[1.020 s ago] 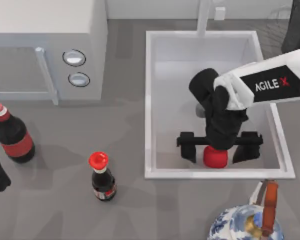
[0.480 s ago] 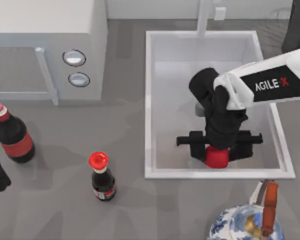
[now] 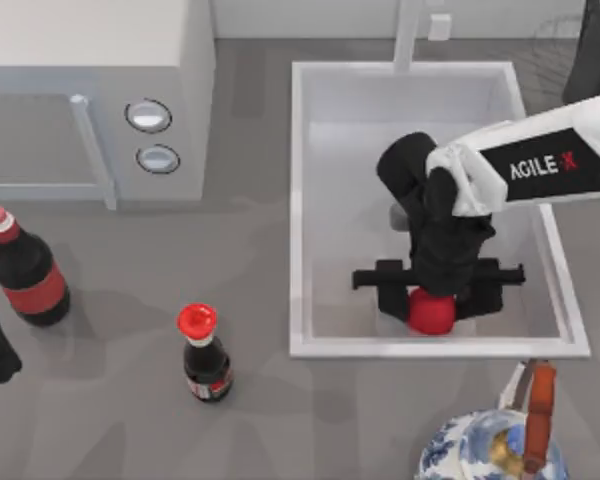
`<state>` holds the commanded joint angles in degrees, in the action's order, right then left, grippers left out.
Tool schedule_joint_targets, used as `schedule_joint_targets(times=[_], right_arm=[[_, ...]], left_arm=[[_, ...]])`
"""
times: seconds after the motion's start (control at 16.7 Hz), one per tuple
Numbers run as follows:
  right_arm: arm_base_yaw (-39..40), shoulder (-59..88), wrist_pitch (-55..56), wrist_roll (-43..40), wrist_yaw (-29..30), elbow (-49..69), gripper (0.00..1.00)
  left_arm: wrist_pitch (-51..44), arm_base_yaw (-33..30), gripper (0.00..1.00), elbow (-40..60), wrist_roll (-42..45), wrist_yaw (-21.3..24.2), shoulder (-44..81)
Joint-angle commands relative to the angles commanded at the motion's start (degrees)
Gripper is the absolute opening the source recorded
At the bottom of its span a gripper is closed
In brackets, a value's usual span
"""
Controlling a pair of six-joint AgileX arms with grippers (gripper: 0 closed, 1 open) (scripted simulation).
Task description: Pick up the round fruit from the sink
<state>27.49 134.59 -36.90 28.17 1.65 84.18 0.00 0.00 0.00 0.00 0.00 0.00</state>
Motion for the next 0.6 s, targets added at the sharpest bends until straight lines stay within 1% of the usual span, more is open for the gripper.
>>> schedule_joint_targets(times=[0.12,0.24,0.6], right_arm=[[0.1,-0.5,-3.2,0.0,0.0,3.0,0.0],[0.1,-1.5,-8.8,0.1,0.0,7.6,0.0],[0.0,-7.1,-34.7,-0.1,-0.1,25.6,0.0]], left_arm=[[0.0,0.0,1.0,0.0,0.0,0.0,0.0],[0.0,0.0,1.0,0.0,0.0,0.0,0.0],[0.0,0.0,1.0,0.0,0.0,0.0,0.0]])
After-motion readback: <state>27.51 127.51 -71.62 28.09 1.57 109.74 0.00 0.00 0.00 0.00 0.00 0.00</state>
